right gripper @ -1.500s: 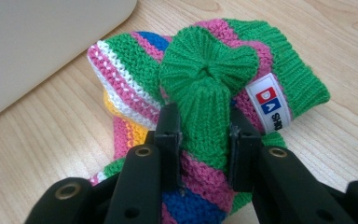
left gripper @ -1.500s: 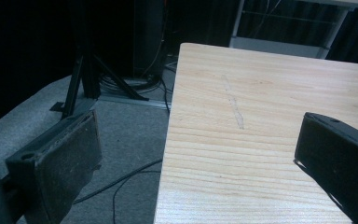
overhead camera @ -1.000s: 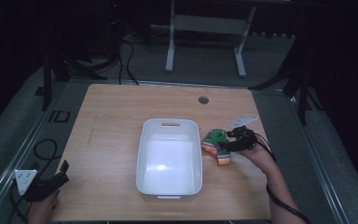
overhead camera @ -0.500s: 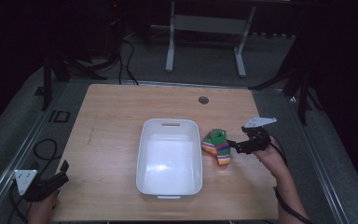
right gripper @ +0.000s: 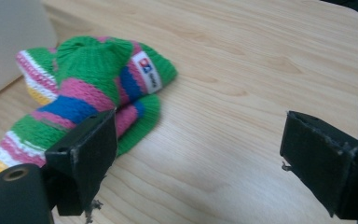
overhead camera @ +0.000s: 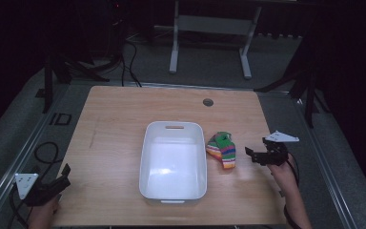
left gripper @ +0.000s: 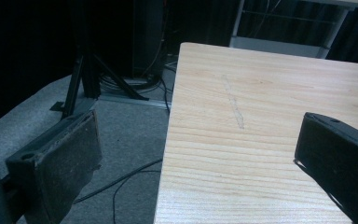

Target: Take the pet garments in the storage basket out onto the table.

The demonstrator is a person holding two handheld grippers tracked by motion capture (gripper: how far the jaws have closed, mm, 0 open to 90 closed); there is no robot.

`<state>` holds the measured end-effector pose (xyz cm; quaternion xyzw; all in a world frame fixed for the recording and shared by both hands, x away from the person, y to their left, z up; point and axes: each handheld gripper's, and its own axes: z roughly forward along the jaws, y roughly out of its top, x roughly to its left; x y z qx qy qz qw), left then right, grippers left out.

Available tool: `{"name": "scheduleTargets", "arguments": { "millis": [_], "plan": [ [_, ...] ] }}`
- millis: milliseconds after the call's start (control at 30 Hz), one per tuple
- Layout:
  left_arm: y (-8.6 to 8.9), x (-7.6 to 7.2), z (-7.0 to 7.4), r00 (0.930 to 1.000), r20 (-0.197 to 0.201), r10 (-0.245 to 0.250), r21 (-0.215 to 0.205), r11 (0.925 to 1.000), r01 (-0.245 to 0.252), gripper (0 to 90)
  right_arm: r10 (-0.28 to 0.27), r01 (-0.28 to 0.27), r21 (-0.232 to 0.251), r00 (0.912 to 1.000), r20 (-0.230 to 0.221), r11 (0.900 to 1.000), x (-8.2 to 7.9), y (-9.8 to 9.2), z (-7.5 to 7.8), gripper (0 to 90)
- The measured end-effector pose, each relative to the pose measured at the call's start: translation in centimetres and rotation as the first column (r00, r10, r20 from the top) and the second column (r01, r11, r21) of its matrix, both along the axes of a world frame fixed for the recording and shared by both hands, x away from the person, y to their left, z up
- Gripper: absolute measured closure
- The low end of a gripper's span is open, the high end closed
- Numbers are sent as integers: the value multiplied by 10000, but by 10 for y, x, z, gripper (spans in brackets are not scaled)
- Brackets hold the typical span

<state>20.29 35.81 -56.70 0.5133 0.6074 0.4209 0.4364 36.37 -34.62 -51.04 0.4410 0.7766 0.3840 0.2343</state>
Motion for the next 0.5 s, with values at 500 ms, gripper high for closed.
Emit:
{"name": "scheduleTargets", "arguments": {
  "millis": [500],
  "plan": [
    [0,0,0,10000,4,17,30,10000,-17,9,-2154,2120,974,9762,253,9724,-37,-40,-31,110]
  ]
}}
